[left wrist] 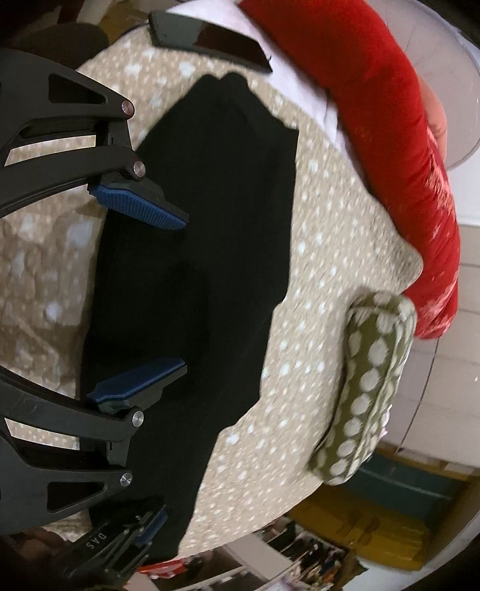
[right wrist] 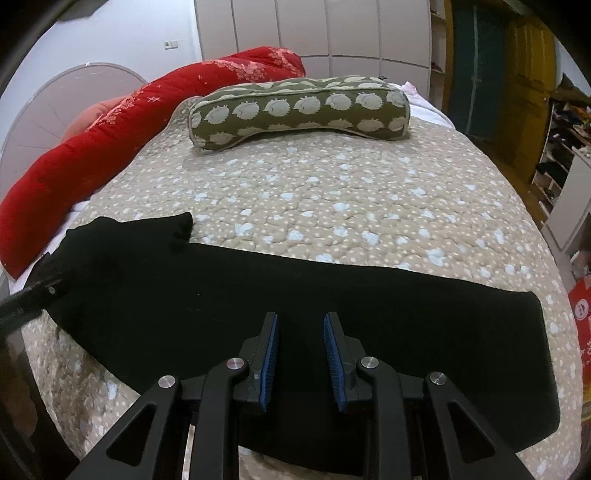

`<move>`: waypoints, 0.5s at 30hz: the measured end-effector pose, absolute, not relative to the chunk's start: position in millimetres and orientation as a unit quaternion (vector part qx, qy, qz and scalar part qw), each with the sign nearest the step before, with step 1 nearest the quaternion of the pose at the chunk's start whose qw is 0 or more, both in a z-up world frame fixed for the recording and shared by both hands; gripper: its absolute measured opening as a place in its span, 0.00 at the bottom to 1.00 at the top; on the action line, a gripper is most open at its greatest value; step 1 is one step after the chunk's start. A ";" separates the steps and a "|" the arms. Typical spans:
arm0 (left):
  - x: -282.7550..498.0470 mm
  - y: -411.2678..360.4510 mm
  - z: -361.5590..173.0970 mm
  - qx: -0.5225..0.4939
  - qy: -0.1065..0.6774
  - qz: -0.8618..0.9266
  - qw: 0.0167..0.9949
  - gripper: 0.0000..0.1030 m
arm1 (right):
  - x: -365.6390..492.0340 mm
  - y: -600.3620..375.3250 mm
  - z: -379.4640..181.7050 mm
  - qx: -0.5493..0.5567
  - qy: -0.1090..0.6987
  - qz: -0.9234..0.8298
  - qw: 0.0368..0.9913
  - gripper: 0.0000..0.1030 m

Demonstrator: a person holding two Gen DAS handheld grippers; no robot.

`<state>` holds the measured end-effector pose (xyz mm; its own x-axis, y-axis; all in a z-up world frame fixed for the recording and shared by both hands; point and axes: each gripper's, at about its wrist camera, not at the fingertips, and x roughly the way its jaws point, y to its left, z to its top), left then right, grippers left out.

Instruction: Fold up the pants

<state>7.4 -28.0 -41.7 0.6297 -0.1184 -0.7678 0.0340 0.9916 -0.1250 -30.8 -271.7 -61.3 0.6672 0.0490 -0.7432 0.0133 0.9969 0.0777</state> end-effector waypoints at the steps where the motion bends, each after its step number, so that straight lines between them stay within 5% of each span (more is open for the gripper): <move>1: 8.5 -33.3 -45.0 -0.045 0.430 -0.046 0.900 0.70 | -31.3 -273.4 -61.9 0.039 0.408 0.009 0.912 0.23; 15: 12.4 -74.9 -52.4 -0.001 0.437 -0.087 0.895 0.75 | -55.1 -312.5 -63.6 0.078 0.395 0.006 0.915 0.24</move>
<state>12.4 -74.9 -52.4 0.6034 -0.1570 -0.7818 0.1553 0.9848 -0.0779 -55.1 -312.5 -63.6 0.6875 0.0729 -0.7225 0.0498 0.9879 0.1471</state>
